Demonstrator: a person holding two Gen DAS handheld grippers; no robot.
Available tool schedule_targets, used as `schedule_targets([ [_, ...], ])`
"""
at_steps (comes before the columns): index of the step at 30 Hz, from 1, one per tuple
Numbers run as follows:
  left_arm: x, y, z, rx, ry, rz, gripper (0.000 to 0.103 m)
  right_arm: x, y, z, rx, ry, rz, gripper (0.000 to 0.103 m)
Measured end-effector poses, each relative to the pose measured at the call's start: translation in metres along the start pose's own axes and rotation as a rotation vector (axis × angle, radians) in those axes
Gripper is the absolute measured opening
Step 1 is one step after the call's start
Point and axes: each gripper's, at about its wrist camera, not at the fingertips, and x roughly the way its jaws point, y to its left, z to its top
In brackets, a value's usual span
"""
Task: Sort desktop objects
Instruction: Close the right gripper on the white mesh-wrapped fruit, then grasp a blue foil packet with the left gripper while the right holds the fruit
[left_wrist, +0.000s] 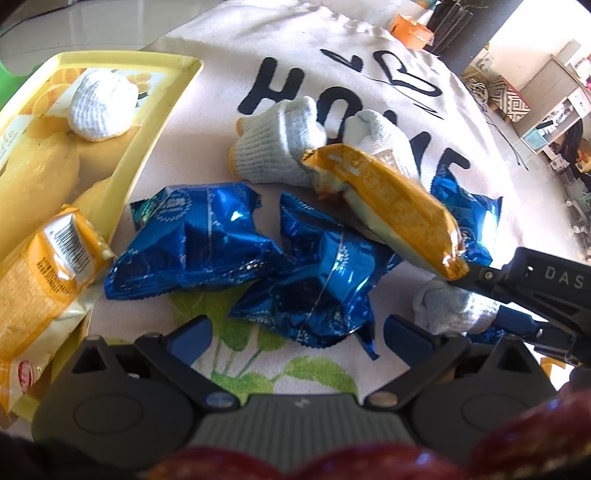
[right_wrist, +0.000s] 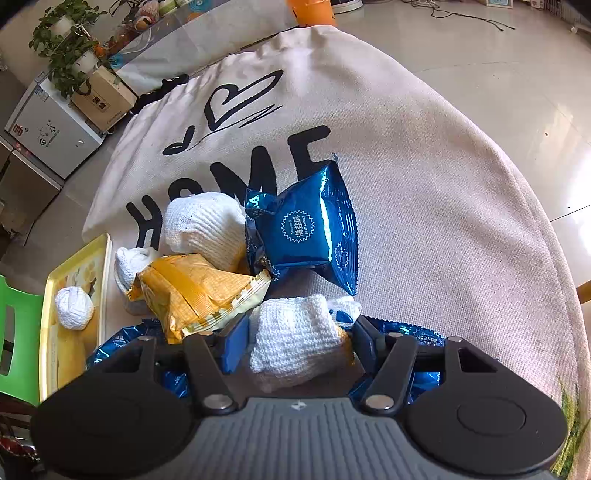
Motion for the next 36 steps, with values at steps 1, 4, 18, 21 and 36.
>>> schedule_targets([
  [1,-0.002,-0.003,0.001,0.023,-0.017,-0.006,0.103,0.0,-0.001,0.0,0.009,0.003,0.0,0.062],
  [4,-0.004,-0.013,0.003,0.092,-0.058,-0.001,0.103,-0.001,-0.004,0.001,0.034,0.0,-0.007,0.062],
  [18,0.015,-0.036,0.0,0.283,-0.08,0.026,0.103,-0.003,-0.009,0.001,0.069,0.001,-0.016,0.063],
  [21,0.02,-0.037,0.001,0.294,-0.069,0.025,0.103,-0.003,-0.008,0.0,0.066,-0.001,-0.022,0.063],
  [36,0.028,-0.045,-0.006,0.396,-0.06,0.112,0.103,0.0,-0.003,-0.001,0.016,0.004,-0.033,0.067],
])
